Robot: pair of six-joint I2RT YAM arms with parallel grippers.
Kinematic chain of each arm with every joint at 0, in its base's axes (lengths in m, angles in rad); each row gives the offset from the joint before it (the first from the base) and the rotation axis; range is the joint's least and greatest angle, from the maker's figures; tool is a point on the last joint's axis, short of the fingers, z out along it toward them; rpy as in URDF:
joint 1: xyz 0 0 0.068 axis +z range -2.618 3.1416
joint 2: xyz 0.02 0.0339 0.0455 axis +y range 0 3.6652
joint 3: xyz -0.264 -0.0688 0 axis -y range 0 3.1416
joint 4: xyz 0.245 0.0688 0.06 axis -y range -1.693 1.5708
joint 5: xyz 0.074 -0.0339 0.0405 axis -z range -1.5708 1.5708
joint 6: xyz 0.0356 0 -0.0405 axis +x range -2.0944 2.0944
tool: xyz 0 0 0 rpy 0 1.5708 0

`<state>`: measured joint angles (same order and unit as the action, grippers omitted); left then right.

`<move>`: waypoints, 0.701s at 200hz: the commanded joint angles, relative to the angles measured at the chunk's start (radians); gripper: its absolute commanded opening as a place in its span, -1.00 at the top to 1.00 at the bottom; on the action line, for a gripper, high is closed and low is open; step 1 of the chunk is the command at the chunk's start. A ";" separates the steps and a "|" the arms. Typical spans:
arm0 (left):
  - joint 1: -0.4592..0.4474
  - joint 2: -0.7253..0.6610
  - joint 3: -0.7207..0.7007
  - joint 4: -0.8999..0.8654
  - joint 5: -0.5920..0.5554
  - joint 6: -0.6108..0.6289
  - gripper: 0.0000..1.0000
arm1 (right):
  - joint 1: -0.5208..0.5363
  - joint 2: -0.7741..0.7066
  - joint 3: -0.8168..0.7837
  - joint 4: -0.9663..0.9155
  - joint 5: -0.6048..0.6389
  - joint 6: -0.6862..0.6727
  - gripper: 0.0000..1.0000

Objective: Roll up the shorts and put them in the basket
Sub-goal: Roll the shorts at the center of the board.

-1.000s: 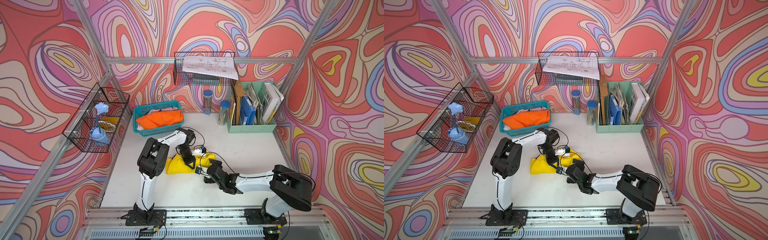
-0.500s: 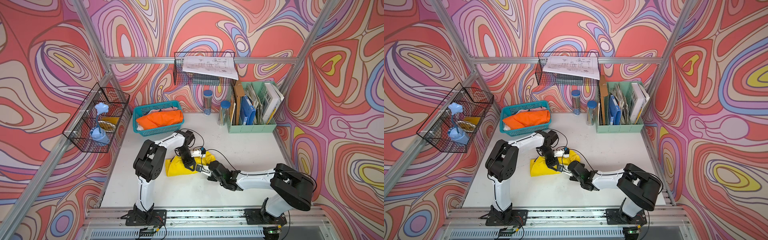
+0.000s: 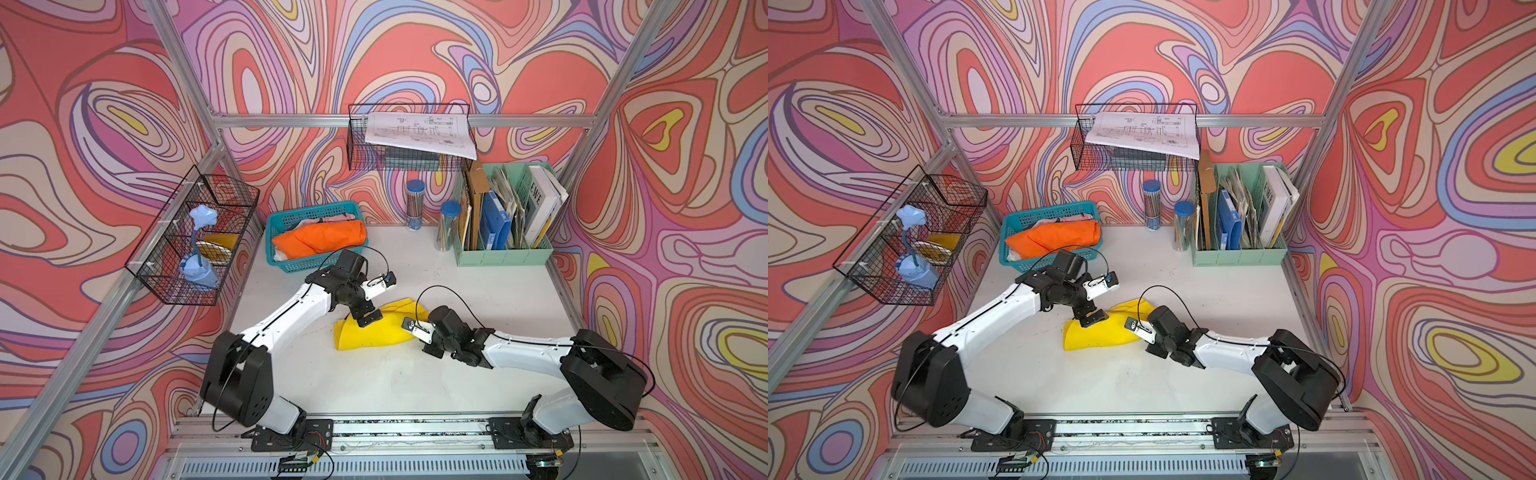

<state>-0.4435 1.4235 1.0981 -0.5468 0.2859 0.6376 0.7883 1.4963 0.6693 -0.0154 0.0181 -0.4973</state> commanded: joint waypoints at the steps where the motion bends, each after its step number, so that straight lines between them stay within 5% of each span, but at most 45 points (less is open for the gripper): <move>1: 0.002 -0.165 -0.088 0.177 -0.105 -0.020 -0.97 | -0.046 0.023 0.074 -0.209 -0.222 0.041 1.00; 50: 0.000 -0.373 -0.168 0.165 -0.118 -0.002 -0.97 | -0.146 0.180 0.363 -0.606 -0.487 0.037 1.00; 83: -0.017 -0.384 -0.191 0.098 -0.126 0.038 -0.97 | -0.185 0.298 0.520 -0.795 -0.614 0.030 1.00; 140: -0.189 -0.339 -0.280 0.153 -0.191 0.148 -0.97 | -0.220 0.421 0.615 -0.927 -0.691 0.029 1.00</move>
<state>-0.5758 1.0523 0.8223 -0.4000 0.1089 0.7181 0.5816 1.8648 1.2644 -0.8158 -0.5987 -0.4698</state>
